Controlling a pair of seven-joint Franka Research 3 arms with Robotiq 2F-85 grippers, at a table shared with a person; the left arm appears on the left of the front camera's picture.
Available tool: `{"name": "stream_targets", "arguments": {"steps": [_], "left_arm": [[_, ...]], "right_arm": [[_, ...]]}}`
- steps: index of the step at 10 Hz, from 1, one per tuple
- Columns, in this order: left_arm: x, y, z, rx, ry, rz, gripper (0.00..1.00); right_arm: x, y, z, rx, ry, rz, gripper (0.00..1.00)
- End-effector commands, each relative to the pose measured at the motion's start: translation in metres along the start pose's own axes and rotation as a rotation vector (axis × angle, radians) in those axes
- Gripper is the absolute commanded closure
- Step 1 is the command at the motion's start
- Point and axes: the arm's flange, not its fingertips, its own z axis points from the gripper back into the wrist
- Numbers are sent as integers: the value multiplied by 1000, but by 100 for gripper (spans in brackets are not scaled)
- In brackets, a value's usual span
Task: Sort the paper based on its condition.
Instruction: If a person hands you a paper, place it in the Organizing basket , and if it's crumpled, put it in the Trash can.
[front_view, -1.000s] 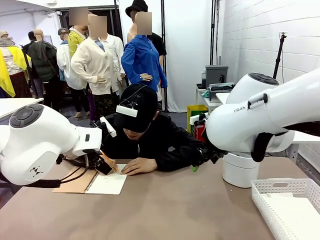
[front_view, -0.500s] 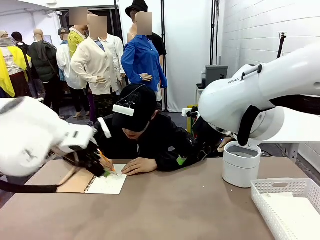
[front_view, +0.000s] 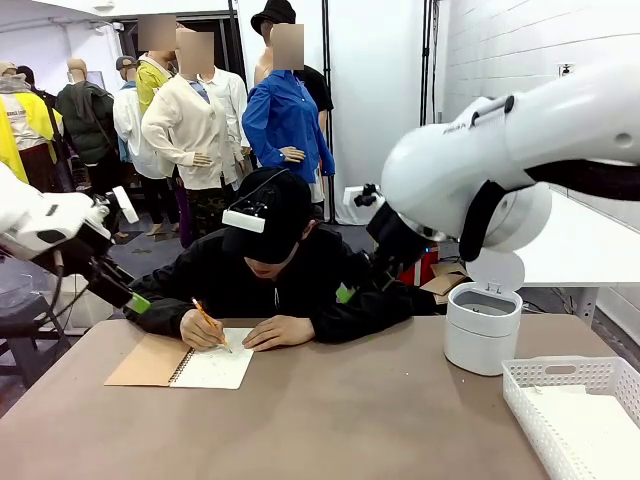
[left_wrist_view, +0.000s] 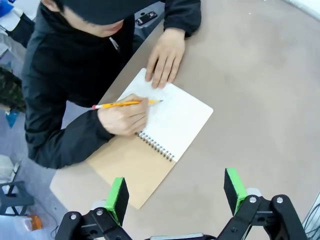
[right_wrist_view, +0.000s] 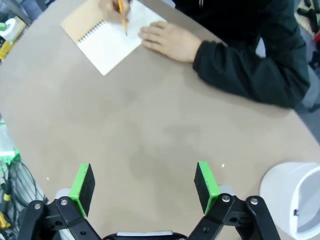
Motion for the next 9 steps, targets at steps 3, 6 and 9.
{"name": "stream_targets", "arguments": {"steps": [3,6,9], "left_arm": [[8,12,54,47,-49,-5,0],[8,2,105,93,-110,-12,0],[8,-15,137,148,-128,7,0]], "right_arm": [[44,-23,17,26,-48,41,0],[66,-23,36,-8,-51,69,0],[80,-19,61,-50,-27,77,0]]}}
